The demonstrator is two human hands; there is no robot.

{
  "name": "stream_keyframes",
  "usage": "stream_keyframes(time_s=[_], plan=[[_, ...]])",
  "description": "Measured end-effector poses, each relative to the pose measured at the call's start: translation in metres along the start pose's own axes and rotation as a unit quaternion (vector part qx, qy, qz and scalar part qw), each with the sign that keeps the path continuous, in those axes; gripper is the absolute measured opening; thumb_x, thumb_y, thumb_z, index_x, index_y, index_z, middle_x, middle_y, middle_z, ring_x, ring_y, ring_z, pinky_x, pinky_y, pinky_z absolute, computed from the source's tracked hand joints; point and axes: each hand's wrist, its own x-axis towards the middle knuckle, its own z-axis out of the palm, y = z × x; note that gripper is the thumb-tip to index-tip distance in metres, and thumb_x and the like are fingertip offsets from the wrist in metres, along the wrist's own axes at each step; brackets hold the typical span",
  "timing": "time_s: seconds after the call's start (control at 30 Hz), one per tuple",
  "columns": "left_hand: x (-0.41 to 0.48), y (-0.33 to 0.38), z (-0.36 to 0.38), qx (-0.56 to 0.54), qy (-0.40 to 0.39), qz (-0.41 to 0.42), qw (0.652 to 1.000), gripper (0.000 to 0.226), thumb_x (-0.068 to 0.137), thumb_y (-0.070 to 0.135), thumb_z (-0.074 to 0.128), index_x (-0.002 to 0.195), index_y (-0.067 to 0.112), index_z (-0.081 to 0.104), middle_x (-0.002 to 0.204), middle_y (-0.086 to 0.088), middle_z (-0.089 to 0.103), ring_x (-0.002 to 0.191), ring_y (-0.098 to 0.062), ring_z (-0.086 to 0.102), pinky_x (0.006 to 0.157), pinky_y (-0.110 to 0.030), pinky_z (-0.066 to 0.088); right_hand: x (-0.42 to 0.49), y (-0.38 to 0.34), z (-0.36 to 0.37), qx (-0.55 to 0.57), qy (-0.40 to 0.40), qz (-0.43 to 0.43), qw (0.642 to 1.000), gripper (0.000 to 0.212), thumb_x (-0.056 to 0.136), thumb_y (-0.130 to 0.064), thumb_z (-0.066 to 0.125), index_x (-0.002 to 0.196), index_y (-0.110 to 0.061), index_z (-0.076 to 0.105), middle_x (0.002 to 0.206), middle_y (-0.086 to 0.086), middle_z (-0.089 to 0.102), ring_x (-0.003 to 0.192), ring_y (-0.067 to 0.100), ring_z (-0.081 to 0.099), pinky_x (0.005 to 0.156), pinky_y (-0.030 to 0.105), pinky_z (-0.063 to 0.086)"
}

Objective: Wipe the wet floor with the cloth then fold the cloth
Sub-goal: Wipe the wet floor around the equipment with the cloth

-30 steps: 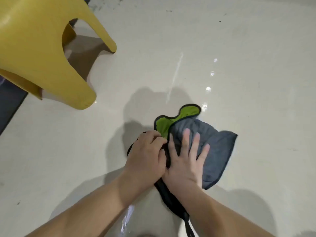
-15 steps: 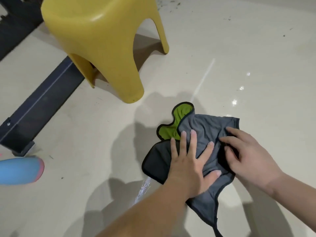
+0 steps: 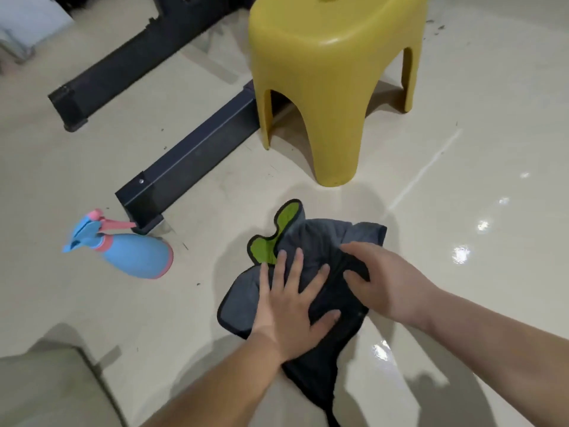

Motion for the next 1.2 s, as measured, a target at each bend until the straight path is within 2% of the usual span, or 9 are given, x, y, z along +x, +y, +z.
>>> stream_keyframes(time_s=[0.07,0.17,0.3,0.47,0.53,0.77,0.93,1.07,1.2], plan=[[0.022,-0.031,-0.010,-0.003,0.019,0.020,1.000,0.078,0.092,0.086,0.013,0.160,0.054,-0.007,0.174,-0.006,-0.020,0.157,-0.035,-0.026,0.124,-0.065,-0.010,0.021,-0.014,0.002,0.000,-0.018,-0.001,1.000,0.024,0.093,-0.022,0.055,0.114,-0.028,0.064,0.106,-0.011,0.068,0.101,0.016,0.062,0.081,0.029,0.050],[0.064,-0.075,-0.021,-0.002,0.051,-0.024,0.998,0.075,0.092,0.083,0.009,0.160,0.055,-0.003,0.175,-0.006,-0.013,0.159,-0.035,-0.018,0.125,-0.063,-0.007,0.044,-0.024,-0.002,-0.007,-0.034,0.021,0.999,0.021,0.093,-0.026,0.055,0.112,-0.022,0.064,0.107,-0.002,0.069,0.099,0.023,0.063,0.085,0.036,0.051],[0.124,-0.106,-0.044,-0.044,0.047,-0.155,0.986,0.070,0.095,0.079,0.011,0.159,0.056,-0.005,0.175,-0.004,-0.014,0.159,-0.036,-0.016,0.125,-0.063,-0.005,0.069,-0.027,-0.026,-0.016,-0.051,0.070,0.996,0.043,0.099,-0.029,0.050,0.141,-0.024,0.054,0.138,-0.002,0.058,0.113,0.019,0.062,0.092,0.024,0.043],[0.148,-0.052,-0.042,-0.092,0.065,-0.239,0.964,0.074,0.102,0.057,0.021,0.167,0.030,-0.001,0.175,-0.014,-0.010,0.159,-0.044,-0.010,0.123,-0.070,-0.002,0.068,-0.001,-0.051,0.015,-0.010,0.128,0.992,0.033,0.099,-0.031,0.050,0.131,-0.031,0.060,0.097,-0.009,0.066,0.089,0.010,0.065,0.073,0.019,0.044],[0.132,-0.012,-0.032,-0.112,0.102,-0.237,0.960,0.079,0.099,0.058,0.023,0.167,0.018,0.014,0.174,-0.021,0.006,0.158,-0.046,0.002,0.122,-0.071,0.005,0.056,0.016,-0.056,0.028,0.001,0.150,0.988,0.030,0.099,-0.029,0.050,0.127,-0.030,0.063,0.107,-0.011,0.069,0.093,0.010,0.065,0.082,0.020,0.046],[0.075,0.149,-0.011,-0.113,0.081,-0.140,0.980,0.087,0.096,0.066,0.031,0.161,0.010,0.035,0.168,-0.027,0.023,0.156,-0.049,0.015,0.121,-0.072,0.012,-0.024,0.088,-0.074,0.034,0.005,0.232,0.972,0.020,0.098,-0.032,0.050,0.105,-0.029,0.069,0.087,-0.019,0.064,0.085,0.010,0.062,0.082,0.024,0.051],[0.051,0.247,0.001,-0.085,0.056,0.023,0.995,0.084,0.097,0.064,0.035,0.164,0.013,0.026,0.171,-0.024,0.017,0.158,-0.048,0.011,0.122,-0.072,0.010,-0.103,0.142,-0.096,0.021,0.042,0.311,0.949,0.013,0.094,-0.034,0.052,0.089,-0.027,0.062,0.084,-0.009,0.070,0.079,0.015,0.066,0.077,0.035,0.057],[0.001,0.276,0.002,-0.090,0.002,0.144,0.985,0.078,0.097,0.063,0.037,0.161,0.018,0.037,0.171,-0.018,0.024,0.158,-0.042,0.018,0.120,-0.067,0.022,-0.161,0.173,-0.092,0.126,0.134,0.387,0.903,0.009,0.093,-0.032,0.058,0.094,-0.024,0.059,0.087,-0.008,0.068,0.079,0.009,0.064,0.067,0.027,0.048],[0.002,0.254,-0.034,-0.195,-0.008,0.175,0.965,0.048,0.106,0.054,0.036,0.144,0.031,0.052,0.159,0.006,0.037,0.145,-0.019,0.037,0.112,-0.043,0.037,-0.180,0.191,-0.069,0.254,0.219,0.449,0.828,0.029,0.081,-0.037,0.067,0.085,-0.009,0.060,0.081,0.004,0.071,0.074,0.028,0.068,0.071,0.037,0.057]])
